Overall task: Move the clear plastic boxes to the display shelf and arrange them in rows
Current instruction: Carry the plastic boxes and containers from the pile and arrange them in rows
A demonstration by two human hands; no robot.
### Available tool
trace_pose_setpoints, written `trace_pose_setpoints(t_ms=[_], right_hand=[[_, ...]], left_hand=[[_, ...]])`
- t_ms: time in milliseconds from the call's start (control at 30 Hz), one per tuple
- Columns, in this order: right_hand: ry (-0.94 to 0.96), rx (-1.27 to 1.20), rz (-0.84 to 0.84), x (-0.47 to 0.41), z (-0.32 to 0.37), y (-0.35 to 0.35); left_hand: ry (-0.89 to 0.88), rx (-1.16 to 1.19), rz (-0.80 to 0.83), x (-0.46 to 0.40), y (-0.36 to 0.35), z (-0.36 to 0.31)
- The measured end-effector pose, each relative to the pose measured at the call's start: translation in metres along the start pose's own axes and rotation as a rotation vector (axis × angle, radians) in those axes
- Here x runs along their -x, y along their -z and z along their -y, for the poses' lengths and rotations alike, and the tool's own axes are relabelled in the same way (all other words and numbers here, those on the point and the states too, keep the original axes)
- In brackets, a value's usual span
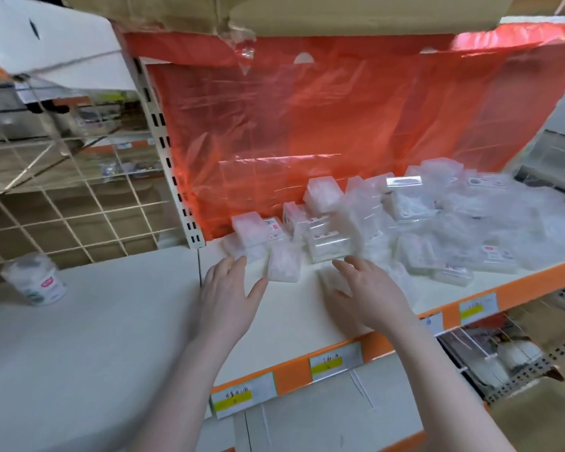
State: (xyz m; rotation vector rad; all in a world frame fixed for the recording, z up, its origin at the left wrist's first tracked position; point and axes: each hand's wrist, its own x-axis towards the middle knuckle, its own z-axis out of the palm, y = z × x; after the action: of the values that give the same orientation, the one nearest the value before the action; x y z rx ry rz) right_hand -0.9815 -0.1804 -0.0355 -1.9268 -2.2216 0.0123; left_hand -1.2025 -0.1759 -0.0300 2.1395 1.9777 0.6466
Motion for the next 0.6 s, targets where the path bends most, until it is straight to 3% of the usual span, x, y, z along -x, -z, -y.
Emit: trace_pose_setpoints(t_ms=[233, 600], right_hand=[[0.125, 0.022, 0.119, -0.022, -0.024, -0.002], [0.153, -0.047, 0.086, -0.025, -0.028, -0.01]], left_hand=[[0.132, -0.009, -0.03, 0.008, -0.009, -0.015], [0.215, -0.05, -0.05, 0.013, -0.016, -0.026]])
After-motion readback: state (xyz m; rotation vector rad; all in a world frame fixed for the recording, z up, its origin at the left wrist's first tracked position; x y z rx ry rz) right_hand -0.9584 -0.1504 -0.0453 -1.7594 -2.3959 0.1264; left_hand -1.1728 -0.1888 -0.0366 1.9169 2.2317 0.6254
